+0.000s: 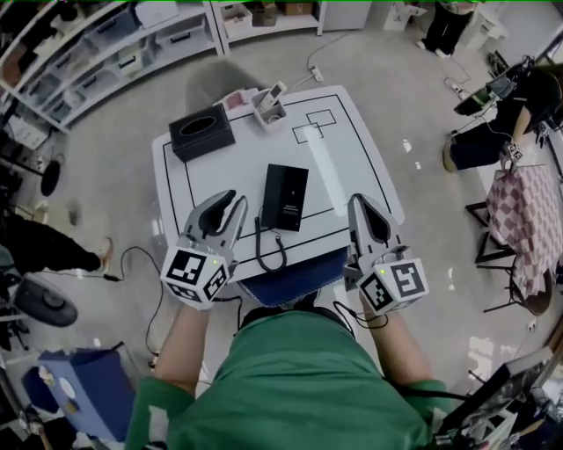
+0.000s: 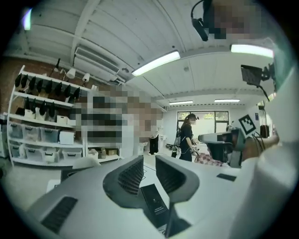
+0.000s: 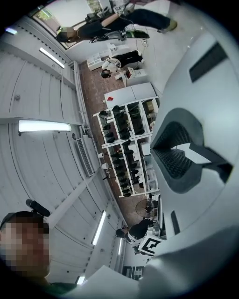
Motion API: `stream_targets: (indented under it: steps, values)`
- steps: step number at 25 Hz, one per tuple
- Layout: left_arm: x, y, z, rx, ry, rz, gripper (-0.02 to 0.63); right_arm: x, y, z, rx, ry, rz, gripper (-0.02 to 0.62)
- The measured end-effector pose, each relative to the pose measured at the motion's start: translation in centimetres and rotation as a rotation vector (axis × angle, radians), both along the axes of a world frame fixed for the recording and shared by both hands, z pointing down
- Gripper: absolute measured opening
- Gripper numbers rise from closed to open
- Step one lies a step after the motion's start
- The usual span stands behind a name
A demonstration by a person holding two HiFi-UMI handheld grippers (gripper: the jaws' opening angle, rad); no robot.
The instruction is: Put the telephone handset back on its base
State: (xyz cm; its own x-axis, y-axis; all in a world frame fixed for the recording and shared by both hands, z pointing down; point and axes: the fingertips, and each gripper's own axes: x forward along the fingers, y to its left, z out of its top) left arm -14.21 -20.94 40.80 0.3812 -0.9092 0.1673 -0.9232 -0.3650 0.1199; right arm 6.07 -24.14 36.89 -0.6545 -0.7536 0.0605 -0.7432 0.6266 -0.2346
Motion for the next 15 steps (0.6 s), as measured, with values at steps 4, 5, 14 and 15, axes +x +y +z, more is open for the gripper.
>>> stream_targets:
  steps: [4,5,14,15]
  values:
    - [1.2,0.7,-1.7,0.035,-0.052,0.003,0.087,-0.3,-0.2,-1.1,0.032,0.001,-0.02,0.023]
    - [1.5,0.9,-2.0,0.04,-0.044,0.006,0.087,-0.3,-0.2,-1.4,0.041,-0.001,-0.025,0.022]
    - [2.6,0.9,-3.5,0.083,-0.05,0.001,0.087,-0.3,-0.3,-3.2,0.13,0.035,-0.051,0.023]
    - [2.7,0.8,-3.7,0.087,-0.055,0.001,0.087,-0.3,-0.4,-3.3,0.135,0.038,-0.051,0.021]
